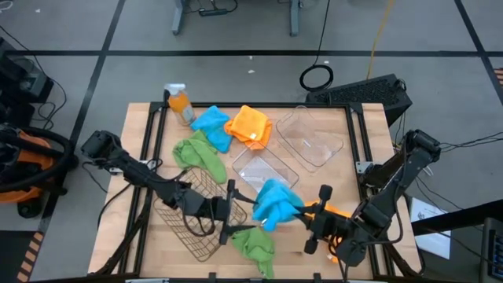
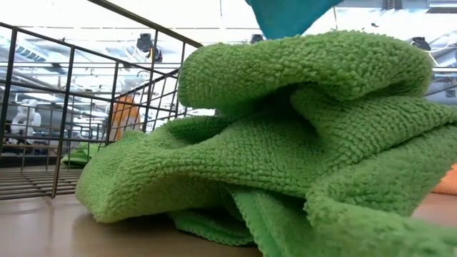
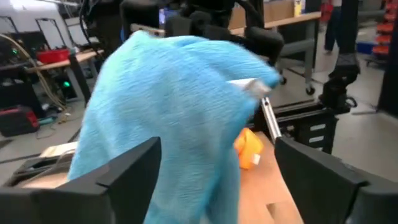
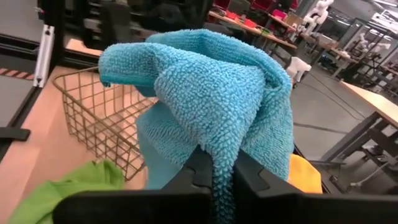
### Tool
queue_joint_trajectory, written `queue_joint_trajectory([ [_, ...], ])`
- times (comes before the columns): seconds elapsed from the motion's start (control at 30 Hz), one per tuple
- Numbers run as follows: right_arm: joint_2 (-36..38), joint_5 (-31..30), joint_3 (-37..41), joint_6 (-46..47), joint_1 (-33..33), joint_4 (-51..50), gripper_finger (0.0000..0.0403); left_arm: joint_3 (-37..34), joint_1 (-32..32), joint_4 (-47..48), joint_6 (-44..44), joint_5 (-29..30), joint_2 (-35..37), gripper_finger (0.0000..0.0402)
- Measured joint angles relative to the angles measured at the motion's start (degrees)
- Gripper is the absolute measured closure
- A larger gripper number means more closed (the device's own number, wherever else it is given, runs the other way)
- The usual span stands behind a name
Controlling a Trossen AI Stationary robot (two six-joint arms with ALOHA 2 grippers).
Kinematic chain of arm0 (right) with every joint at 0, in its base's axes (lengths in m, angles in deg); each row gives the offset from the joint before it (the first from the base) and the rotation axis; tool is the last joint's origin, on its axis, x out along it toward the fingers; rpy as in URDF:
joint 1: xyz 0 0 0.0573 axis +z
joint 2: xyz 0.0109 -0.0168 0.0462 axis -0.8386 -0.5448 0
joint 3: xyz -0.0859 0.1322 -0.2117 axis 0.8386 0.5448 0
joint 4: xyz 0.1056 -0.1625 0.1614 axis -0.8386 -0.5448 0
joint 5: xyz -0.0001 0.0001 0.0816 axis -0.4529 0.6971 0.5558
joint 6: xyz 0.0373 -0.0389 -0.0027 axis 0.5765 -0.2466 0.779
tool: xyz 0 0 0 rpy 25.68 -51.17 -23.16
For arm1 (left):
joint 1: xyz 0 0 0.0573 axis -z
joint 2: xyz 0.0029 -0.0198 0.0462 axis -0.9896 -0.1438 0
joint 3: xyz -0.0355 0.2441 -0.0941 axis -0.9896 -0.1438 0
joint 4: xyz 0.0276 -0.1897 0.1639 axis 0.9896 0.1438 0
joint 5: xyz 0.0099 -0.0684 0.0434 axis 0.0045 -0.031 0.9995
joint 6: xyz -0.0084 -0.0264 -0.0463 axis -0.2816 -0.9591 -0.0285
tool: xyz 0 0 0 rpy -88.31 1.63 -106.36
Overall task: Sort microfiber towel by color & place in baskets
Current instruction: Put the bottom blue microfiber towel into the wire basket
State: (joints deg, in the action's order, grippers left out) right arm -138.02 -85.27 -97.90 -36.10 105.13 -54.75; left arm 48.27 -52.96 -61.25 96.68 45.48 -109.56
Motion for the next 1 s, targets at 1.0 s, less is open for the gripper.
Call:
queue_joint_trajectory([
  [1.0, -3.65, 0.34, -0.04, -17.74, -7.35, 20.11, 0.0378, 2.16, 7.97, 2.69, 1.80, 3.44, 4.50, 0.0056],
])
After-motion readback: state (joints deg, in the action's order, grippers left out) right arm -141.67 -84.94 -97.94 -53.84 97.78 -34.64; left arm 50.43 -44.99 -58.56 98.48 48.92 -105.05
